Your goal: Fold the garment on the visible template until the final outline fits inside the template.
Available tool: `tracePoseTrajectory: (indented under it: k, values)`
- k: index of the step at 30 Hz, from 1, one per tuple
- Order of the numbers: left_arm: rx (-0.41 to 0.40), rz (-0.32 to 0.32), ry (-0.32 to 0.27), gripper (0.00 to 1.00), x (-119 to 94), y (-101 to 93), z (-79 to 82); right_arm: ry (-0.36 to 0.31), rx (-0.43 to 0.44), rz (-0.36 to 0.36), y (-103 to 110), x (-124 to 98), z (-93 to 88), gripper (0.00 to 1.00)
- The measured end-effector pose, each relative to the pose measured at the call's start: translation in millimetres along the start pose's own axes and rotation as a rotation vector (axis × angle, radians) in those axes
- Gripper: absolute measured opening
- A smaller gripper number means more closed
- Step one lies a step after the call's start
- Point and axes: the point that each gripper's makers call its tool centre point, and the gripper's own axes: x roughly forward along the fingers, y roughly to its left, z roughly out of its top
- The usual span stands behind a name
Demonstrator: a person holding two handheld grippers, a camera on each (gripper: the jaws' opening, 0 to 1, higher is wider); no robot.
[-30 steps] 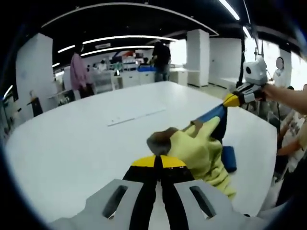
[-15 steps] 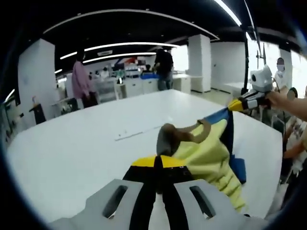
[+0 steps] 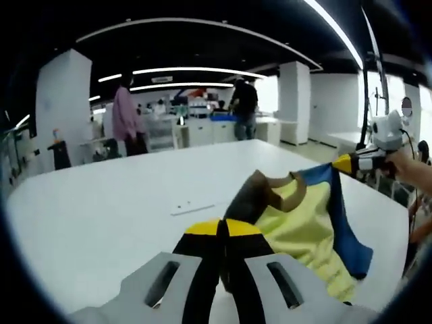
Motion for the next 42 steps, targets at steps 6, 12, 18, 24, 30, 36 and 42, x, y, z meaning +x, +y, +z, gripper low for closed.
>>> tracePoseTrajectory:
  k: [6,12,18,24,30,36,42]
  values:
    - [-0.048,0.025,-0.005,0.0,26,10.3,-7.3,0.017,0.031,-0.082,-16,21,-9.6,0.0]
    - [-0.102,0.04,0.012,0.0,58,21.4,-19.6,0.033,0.077,-0.117,-25,47,-20.6,0.0]
    - [-0.119,0.055,0.046,0.0,81,27.9,-36.5,0.057,0.115,-0.148,-38,73,-34.7,0.0]
    - [-0.065,0.079,0.116,0.0,98,34.4,-59.4,0.113,0.143,-0.148,-42,98,-58.1,0.0]
    - [-0.049,0.067,0.154,0.0,111,34.8,-73.4,0.178,0.221,-0.15,-43,110,-78.3,0.0]
    - [0.001,0.035,0.205,0.0,114,33.0,-84.2,0.191,0.174,-0.14,-39,113,-83.4,0.0]
    - [0.034,0.033,0.218,0.04,105,33.4,-82.8,0.229,0.21,-0.082,-30,110,-86.4,0.15]
